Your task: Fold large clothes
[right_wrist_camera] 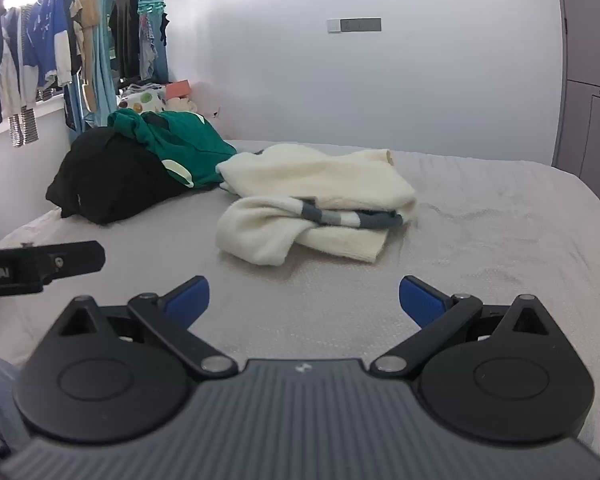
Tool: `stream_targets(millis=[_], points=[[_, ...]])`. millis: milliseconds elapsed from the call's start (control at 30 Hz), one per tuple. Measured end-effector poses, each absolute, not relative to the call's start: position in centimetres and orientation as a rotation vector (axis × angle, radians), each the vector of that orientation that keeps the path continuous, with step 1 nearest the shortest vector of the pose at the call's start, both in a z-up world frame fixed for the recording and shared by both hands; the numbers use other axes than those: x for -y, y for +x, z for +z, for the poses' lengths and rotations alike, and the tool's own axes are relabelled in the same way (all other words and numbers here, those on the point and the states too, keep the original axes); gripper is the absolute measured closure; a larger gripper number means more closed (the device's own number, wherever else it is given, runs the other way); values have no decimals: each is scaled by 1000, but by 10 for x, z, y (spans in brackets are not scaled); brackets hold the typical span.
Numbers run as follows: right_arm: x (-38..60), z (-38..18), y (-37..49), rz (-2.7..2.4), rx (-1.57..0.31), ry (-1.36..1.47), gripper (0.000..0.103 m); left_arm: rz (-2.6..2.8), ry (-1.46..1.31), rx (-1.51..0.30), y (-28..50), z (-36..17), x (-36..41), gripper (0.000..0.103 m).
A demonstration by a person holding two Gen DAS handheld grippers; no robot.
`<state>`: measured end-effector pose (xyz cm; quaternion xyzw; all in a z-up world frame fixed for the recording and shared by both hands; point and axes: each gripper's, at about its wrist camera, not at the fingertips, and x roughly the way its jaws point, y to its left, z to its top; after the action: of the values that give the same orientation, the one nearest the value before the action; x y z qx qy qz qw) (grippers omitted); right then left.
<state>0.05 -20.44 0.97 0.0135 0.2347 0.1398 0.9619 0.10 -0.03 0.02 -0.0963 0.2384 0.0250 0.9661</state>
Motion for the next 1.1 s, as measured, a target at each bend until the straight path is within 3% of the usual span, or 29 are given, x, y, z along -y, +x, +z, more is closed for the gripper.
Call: stream_targets(millis=[1100], points=[[202,3,5,273,-512,25,0,20,-220,-484,6,-4,-2,0]])
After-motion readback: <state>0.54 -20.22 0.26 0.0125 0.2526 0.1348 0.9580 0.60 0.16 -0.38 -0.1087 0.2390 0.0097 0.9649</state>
